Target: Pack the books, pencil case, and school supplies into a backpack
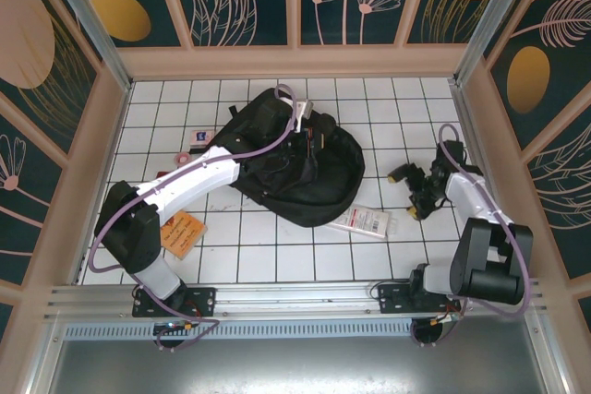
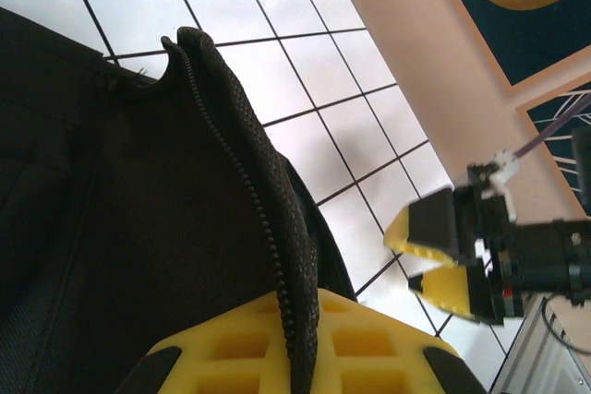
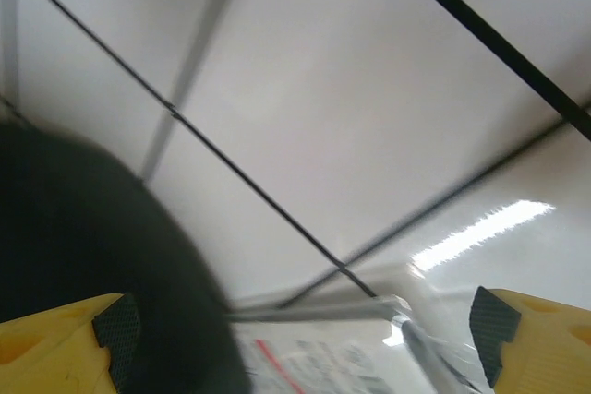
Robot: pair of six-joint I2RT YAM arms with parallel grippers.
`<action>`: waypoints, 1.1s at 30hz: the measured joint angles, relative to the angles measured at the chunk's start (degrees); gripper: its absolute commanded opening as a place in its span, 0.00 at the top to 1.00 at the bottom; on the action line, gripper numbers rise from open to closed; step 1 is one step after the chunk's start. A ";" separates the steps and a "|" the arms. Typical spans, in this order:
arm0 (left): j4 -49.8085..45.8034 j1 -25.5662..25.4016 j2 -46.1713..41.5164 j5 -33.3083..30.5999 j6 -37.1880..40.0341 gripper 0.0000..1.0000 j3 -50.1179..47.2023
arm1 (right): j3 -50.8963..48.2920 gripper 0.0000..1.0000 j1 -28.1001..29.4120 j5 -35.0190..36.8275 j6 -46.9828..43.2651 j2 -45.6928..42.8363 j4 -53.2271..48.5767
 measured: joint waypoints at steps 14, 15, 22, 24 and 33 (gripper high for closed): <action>0.04 0.00 0.00 0.07 -0.42 1.00 0.00 | -14.93 0.11 -1.88 -10.25 -3.48 -9.31 5.20; 0.15 0.00 0.00 0.17 -0.59 1.00 0.00 | -15.56 0.12 -1.86 -11.87 -3.45 -9.75 6.38; 0.26 0.00 0.00 1.44 -1.46 1.00 0.00 | -20.00 0.33 -1.77 -19.71 -2.45 -12.09 15.28; 0.26 0.00 0.00 1.70 -1.64 1.00 0.00 | -20.96 0.40 -1.77 -21.03 -2.34 -12.20 17.05; 0.90 0.00 0.00 2.21 -2.45 1.00 0.00 | -22.21 0.84 -1.77 -20.92 -3.85 -12.17 18.38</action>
